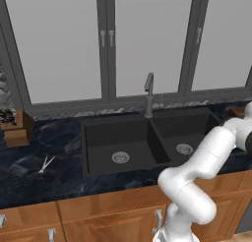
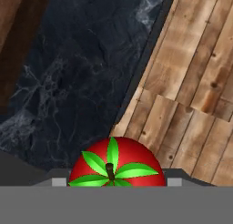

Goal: Pick up all produce items and place them in the sink. Turn on the sink faucet to wash them. Then turn the sink off and put them in the tray.

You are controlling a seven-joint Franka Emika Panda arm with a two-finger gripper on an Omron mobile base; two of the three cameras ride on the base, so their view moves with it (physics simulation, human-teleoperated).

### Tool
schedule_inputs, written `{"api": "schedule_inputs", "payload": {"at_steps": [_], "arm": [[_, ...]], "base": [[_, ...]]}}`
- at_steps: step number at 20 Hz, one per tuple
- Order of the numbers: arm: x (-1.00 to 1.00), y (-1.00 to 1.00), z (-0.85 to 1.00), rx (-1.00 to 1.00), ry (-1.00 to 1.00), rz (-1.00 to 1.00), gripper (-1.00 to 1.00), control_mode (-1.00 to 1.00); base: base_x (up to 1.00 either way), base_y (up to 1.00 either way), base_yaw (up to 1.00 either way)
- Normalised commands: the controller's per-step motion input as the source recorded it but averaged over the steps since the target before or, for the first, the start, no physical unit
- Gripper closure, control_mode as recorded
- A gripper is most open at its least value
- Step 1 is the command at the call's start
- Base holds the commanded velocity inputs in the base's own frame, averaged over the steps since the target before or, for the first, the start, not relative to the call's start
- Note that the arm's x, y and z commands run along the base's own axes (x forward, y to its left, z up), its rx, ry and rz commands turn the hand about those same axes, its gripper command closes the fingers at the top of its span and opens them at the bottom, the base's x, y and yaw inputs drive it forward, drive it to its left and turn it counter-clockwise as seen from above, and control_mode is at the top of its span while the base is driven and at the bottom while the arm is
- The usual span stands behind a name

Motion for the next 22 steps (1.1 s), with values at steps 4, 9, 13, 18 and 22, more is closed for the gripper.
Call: {"api": "schedule_inputs", "payload": {"at_steps": [4, 9, 13, 18, 22], "arm": [[-1.0, 1.0, 0.0, 0.01, -0.02, 0.02, 1.0, -1.0], [-0.92, 1.0, -0.13, -0.04, -0.08, 0.13, 1.0, -1.0], [-0.47, 1.0, 0.01, -0.18, -0.1, 0.16, 1.0, -1.0], [-0.12, 1.0, 0.14, -0.15, -0.04, 0.17, 1.0, -1.0], [0.01, 1.0, 0.51, -0.03, 0.0, 0.21, 1.0, -1.0]], "base": [[0.0, 0.0, 0.0], [0.0, 0.0, 0.0], [0.0, 0.0, 0.0], [0.0, 0.0, 0.0], [0.0, 0.0, 0.0]]}}
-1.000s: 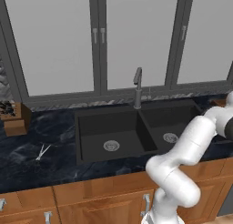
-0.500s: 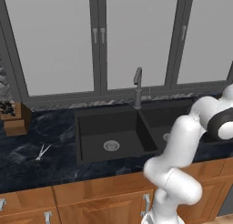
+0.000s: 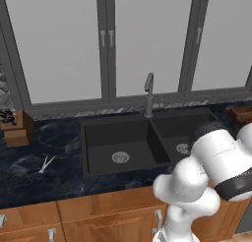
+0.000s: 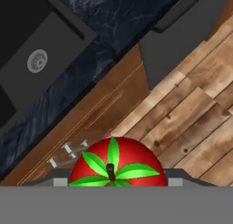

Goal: Pick up all produce items and place them in the sink. Turn on the sink faucet to wash them. Then turn the sink off and put them in the tray.

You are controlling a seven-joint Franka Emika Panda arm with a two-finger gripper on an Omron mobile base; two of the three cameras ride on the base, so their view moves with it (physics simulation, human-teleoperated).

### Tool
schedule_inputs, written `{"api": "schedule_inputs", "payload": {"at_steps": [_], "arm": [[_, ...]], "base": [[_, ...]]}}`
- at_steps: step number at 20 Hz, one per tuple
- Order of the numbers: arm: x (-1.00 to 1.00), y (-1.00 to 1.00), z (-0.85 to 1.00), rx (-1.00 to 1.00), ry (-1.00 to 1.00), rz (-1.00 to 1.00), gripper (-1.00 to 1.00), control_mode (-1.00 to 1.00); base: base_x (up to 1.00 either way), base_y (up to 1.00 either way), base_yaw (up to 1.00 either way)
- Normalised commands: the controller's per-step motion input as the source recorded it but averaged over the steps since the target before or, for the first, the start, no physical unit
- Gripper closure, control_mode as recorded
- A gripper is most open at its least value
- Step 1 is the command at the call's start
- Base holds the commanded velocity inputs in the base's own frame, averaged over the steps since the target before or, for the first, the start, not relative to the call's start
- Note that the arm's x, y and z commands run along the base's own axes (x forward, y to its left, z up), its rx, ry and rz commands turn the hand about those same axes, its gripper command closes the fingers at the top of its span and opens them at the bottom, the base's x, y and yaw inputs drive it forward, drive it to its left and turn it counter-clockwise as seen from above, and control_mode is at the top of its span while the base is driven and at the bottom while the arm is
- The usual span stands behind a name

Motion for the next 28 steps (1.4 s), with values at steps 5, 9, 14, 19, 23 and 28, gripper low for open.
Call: {"api": "schedule_inputs", "payload": {"at_steps": [5, 9, 14, 19, 23, 28], "arm": [[0.25, 1.0, 0.6, 0.0, 0.08, 0.25, 1.0, -1.0], [0.34, 1.0, 0.44, 0.0, 0.19, 0.26, 1.0, -1.0], [0.53, 1.0, 0.23, 0.0, 0.22, 0.28, 1.0, -1.0], [0.82, 1.0, 0.02, 0.01, 0.25, 0.29, 1.0, -1.0], [1.0, 1.0, -0.01, 0.08, 0.21, 0.33, 1.0, -1.0], [1.0, 1.0, -0.37, 0.05, 0.05, 0.27, 1.0, -1.0]], "base": [[0.0, 0.0, 0.0], [0.0, 0.0, 0.0], [0.0, 0.0, 0.0], [0.0, 0.0, 0.0], [0.0, 0.0, 0.0], [0.0, 0.0, 0.0]]}}
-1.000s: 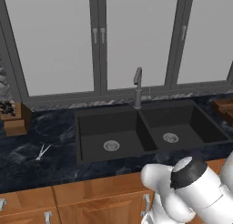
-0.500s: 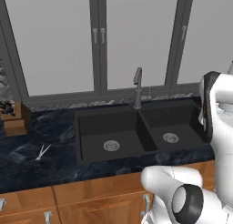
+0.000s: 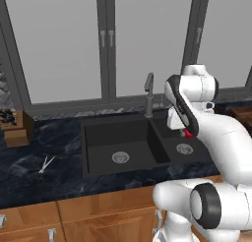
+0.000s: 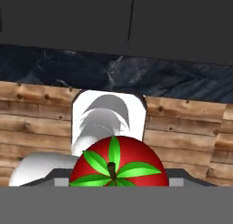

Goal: Pick up all produce items and place them in the sink. Turn on the sink faucet to wash them. Then turn the sink off and put them in the tray.

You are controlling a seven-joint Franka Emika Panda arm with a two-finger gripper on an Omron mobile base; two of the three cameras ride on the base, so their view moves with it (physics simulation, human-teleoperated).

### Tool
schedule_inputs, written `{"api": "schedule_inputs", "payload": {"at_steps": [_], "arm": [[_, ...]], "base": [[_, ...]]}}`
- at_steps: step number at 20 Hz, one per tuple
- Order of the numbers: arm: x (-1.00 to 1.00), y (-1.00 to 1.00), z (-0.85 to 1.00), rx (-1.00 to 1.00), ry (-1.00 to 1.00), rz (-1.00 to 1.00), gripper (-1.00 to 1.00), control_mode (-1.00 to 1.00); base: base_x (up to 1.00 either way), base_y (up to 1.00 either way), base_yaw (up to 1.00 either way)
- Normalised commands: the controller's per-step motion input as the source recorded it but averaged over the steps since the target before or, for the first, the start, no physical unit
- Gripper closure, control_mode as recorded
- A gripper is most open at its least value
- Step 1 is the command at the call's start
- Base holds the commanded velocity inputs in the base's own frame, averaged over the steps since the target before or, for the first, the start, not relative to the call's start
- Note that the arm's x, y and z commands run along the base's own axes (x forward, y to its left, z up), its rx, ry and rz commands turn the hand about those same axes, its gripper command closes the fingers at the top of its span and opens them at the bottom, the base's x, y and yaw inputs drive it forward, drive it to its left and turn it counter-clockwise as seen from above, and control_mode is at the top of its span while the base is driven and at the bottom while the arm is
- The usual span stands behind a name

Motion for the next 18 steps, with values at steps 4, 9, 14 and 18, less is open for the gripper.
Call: {"api": "schedule_inputs", "payload": {"at_steps": [4, 9, 14, 18], "arm": [[1.0, 1.0, -0.68, 0.02, 0.0, 0.13, 1.0, -1.0], [1.0, 0.7, -0.66, 0.08, 0.0, 0.0, 1.0, -1.0], [1.0, 0.54, -0.48, 0.06, 0.0, 0.0, 1.0, -1.0], [0.91, 0.24, -0.74, 0.0, 0.0, 0.0, 1.0, -1.0]], "base": [[0.0, 0.0, 0.0], [0.0, 0.0, 0.0], [0.0, 0.0, 0.0], [0.0, 0.0, 0.0]]}}
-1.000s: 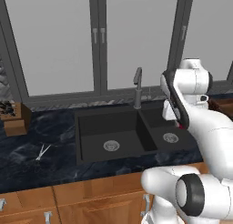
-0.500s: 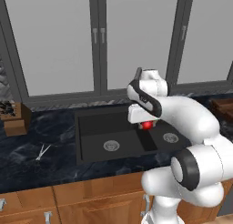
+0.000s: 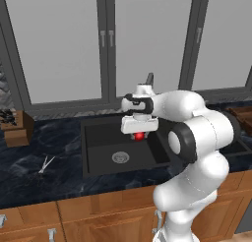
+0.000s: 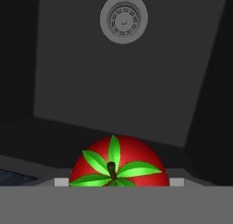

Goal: Pick up all produce items and place them in the sink. Turn on the sink faucet to wash them. Then turn the sink off and put them in the tray.

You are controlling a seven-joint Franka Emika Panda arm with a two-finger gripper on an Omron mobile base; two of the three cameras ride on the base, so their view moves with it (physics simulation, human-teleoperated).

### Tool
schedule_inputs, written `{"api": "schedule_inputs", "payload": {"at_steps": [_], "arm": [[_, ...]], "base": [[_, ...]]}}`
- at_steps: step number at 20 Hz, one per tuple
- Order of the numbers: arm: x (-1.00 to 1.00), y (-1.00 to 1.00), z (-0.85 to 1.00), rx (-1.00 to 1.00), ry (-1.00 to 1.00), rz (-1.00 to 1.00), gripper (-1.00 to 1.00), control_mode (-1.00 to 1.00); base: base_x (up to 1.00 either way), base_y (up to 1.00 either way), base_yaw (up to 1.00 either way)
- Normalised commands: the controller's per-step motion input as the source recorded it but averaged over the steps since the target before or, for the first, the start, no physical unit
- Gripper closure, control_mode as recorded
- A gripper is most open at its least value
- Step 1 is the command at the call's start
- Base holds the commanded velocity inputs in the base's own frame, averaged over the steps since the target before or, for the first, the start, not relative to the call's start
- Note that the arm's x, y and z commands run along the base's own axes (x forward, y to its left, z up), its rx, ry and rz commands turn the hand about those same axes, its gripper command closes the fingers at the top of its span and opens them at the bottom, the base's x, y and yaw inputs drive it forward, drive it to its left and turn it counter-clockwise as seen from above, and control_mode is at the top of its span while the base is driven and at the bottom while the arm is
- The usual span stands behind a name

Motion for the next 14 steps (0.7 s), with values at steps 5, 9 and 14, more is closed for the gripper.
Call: {"api": "schedule_inputs", "payload": {"at_steps": [5, 9, 14], "arm": [[0.76, 0.12, -0.96, -0.03, -0.03, 0.0, 1.0, -1.0], [0.66, 0.1, -0.94, 0.0, -0.06, 0.0, 1.0, -1.0], [0.49, 0.14, -0.83, 0.0, -0.08, 0.0, 1.0, -1.0]], "base": [[0.0, 0.0, 0.0], [0.0, 0.0, 0.0], [0.0, 0.0, 0.0]]}}
